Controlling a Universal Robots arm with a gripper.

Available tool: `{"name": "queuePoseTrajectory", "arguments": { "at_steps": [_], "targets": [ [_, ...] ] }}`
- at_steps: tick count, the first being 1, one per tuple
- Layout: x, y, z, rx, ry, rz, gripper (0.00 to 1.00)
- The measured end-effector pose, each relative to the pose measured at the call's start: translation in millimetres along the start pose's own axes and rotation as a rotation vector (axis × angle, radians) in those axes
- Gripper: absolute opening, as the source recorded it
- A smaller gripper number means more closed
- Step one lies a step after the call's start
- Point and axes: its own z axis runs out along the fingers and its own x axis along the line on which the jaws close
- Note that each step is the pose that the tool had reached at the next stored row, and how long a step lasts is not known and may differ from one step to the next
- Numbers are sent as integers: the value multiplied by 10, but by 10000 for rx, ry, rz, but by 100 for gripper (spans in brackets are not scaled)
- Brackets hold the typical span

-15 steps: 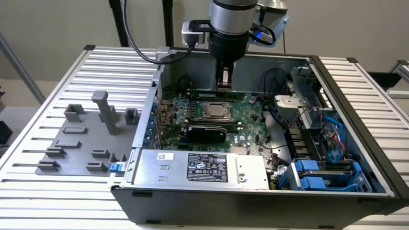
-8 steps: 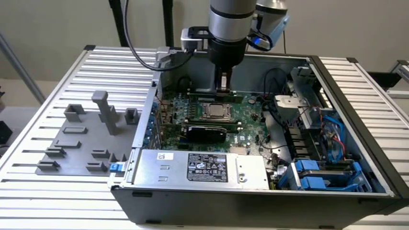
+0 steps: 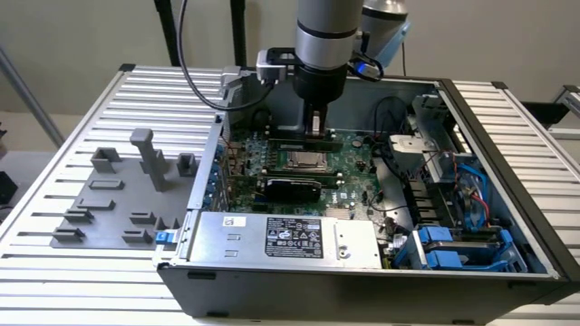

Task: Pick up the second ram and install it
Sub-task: 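Insert the second ram into the second slot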

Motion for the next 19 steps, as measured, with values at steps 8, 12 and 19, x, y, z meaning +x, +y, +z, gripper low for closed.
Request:
{"name": "queuePoseTrajectory", "arguments": {
  "at_steps": [8, 12, 19],
  "targets": [
    [11, 1, 145, 3, 49, 3, 0],
    [16, 2, 215, 7, 86, 32, 0],
    [22, 3, 284, 0, 173, 76, 0]
  ]
}}
